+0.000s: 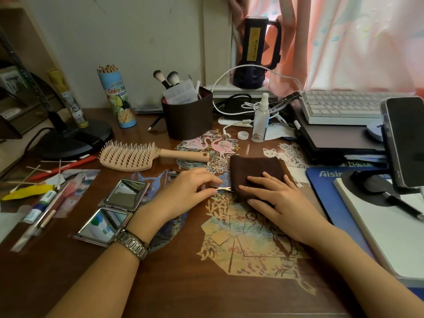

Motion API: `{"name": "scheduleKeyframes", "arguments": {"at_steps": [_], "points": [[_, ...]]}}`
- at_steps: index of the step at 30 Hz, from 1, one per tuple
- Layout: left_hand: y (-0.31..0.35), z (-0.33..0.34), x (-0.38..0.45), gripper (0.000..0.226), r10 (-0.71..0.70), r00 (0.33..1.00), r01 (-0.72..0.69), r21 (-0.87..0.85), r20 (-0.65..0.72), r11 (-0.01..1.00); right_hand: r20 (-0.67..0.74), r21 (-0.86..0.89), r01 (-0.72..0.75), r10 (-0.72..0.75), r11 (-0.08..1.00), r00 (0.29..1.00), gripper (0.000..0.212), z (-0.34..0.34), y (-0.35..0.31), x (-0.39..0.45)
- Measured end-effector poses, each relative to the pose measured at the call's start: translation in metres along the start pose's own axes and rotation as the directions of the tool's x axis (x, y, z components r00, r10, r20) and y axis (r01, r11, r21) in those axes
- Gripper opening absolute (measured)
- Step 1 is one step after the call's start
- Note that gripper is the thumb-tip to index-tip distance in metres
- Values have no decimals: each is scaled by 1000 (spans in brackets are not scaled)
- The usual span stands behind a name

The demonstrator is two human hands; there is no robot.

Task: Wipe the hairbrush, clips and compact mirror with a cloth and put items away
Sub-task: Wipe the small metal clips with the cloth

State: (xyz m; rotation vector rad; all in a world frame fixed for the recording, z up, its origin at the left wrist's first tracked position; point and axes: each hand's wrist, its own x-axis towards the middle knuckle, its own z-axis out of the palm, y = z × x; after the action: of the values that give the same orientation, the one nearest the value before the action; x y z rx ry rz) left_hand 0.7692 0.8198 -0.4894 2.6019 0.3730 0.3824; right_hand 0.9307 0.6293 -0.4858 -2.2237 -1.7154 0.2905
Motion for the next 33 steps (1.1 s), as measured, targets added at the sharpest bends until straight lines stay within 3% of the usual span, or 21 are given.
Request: {"name": "scheduleKeyframes", "arguments": {"at_steps": [5,11,20,33], "points": [[-2,-4,0,33,-51,998,49,-42,-40,998,5,-79,22,-21,997,1000,44,4,1,0],[-6,-10,-2,16,-109,993,107,-31,-51,994,-7,-97,27,-28,995,1000,59,5,-1,0],[-2,-4,2,13,-81,992,82,7,-95,997,-3,-120,19,-20,993,1000,69,11,-6,6],[9,12,11,15,-22,991,23,12,-133,1000,-25,-72,23,-25,997,999,63,12,-8,9]]}}
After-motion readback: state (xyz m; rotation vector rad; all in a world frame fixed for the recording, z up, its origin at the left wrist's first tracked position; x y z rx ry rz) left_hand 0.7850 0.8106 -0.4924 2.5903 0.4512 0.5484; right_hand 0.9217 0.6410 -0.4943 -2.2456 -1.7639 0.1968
